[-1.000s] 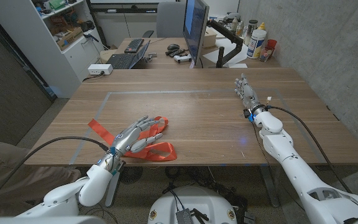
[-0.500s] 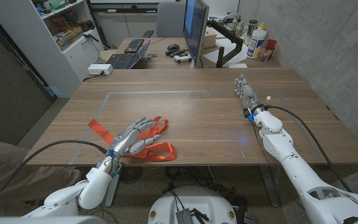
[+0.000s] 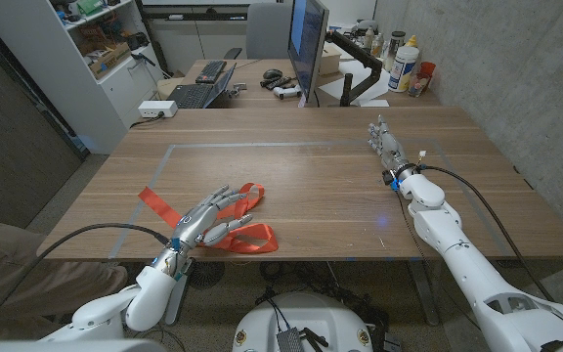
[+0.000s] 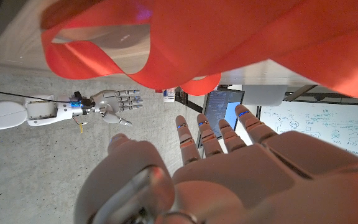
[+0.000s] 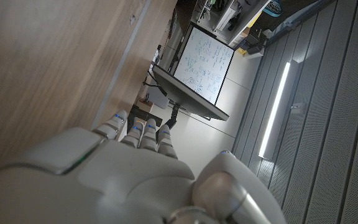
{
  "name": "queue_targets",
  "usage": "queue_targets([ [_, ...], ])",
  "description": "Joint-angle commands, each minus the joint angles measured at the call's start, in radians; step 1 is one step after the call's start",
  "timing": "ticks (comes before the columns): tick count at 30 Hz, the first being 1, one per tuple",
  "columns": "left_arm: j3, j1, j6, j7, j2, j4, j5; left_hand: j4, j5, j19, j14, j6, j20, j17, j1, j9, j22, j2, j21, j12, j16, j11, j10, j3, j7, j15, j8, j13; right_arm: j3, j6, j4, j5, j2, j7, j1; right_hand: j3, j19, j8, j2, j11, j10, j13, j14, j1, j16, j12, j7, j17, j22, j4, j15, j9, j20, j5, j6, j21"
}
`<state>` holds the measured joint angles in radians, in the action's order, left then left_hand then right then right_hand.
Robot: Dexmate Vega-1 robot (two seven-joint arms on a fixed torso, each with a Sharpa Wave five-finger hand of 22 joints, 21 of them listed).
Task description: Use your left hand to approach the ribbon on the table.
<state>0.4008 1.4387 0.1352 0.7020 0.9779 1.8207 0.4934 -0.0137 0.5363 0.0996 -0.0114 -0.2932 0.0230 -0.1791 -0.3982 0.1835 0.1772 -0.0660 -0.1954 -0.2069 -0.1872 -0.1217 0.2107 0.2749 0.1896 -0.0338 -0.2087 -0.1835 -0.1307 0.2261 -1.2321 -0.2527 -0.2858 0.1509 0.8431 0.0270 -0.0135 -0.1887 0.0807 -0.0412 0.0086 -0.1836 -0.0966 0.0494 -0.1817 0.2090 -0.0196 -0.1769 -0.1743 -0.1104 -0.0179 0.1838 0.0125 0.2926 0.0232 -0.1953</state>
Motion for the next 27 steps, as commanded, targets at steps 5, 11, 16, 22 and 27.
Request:
queue_targets([
  [5, 0.052, -0.05, 0.06, 0.05, -0.015, -0.08, 0.026, 0.002, 0.011, 0.024, 0.013, 0.004, -0.018, -0.002, -0.01, 0.003, 0.001, 0.008, -0.011, -0.005, -0.009, -0.004, 0.016, 0.007, 0.005, -0.071, 0.007, -0.004, 0.007, -0.013, -0.022, 0.007, -0.009, -0.009, 0.009, -0.004, -0.003, -0.001, 0.039, -0.008, -0.006, -0.004, -0.008, 0.002, -0.001, 0.003, -0.001, -0.003, -0.006, 0.0, 0.003, 0.001, 0.003, 0.002, -0.008, 0.0],
  [11, 0.058, -0.05, 0.066, 0.054, -0.011, -0.085, 0.025, 0.003, 0.016, 0.027, 0.019, 0.028, -0.03, -0.002, -0.012, 0.004, 0.001, 0.011, -0.01, -0.005, -0.01, -0.006, 0.021, 0.008, 0.014, -0.08, 0.016, -0.005, 0.001, -0.013, -0.009, 0.009, -0.005, -0.006, 0.002, -0.004, -0.004, -0.001, 0.039, -0.008, -0.006, -0.004, -0.008, 0.002, -0.001, 0.003, -0.001, -0.003, -0.006, 0.0, 0.003, 0.001, 0.003, 0.002, -0.007, 0.0],
  [16, 0.057, -0.045, 0.061, 0.064, -0.01, -0.086, 0.024, 0.004, 0.017, 0.027, 0.019, 0.029, -0.032, -0.002, -0.012, 0.004, 0.001, 0.012, -0.009, -0.005, -0.009, -0.007, 0.024, 0.009, 0.015, -0.082, 0.017, -0.005, -0.004, -0.01, 0.006, 0.01, -0.001, -0.003, -0.008, -0.004, -0.004, -0.002, 0.039, -0.008, -0.006, -0.004, -0.008, 0.001, -0.001, 0.003, 0.0, -0.003, -0.006, 0.0, 0.003, 0.001, 0.003, 0.002, -0.007, 0.0],
  [22, 0.061, -0.044, 0.078, 0.082, -0.011, -0.102, 0.02, 0.005, 0.02, 0.034, 0.025, 0.024, -0.034, -0.003, -0.014, 0.004, 0.0, 0.014, -0.011, -0.006, -0.011, -0.01, 0.029, 0.01, 0.017, -0.085, 0.014, -0.005, -0.011, -0.006, 0.014, 0.016, 0.001, -0.005, -0.015, -0.005, -0.004, -0.002, 0.039, -0.007, -0.005, -0.004, -0.008, 0.001, -0.001, 0.004, 0.0, -0.003, -0.006, 0.0, 0.003, 0.001, 0.003, 0.001, -0.007, 0.0],
  [27, 0.068, -0.047, 0.071, 0.078, -0.012, -0.109, 0.024, 0.006, 0.023, 0.039, 0.031, 0.021, -0.037, -0.003, -0.015, 0.004, 0.0, 0.015, -0.011, -0.007, -0.012, -0.01, 0.033, 0.01, 0.018, -0.09, 0.012, -0.005, -0.015, -0.005, 0.023, 0.017, 0.001, -0.002, -0.023, -0.005, -0.004, -0.002, 0.039, -0.006, -0.005, -0.004, -0.008, 0.001, -0.001, 0.004, -0.001, -0.003, -0.006, -0.001, 0.003, 0.001, 0.002, 0.001, -0.007, 0.0],
])
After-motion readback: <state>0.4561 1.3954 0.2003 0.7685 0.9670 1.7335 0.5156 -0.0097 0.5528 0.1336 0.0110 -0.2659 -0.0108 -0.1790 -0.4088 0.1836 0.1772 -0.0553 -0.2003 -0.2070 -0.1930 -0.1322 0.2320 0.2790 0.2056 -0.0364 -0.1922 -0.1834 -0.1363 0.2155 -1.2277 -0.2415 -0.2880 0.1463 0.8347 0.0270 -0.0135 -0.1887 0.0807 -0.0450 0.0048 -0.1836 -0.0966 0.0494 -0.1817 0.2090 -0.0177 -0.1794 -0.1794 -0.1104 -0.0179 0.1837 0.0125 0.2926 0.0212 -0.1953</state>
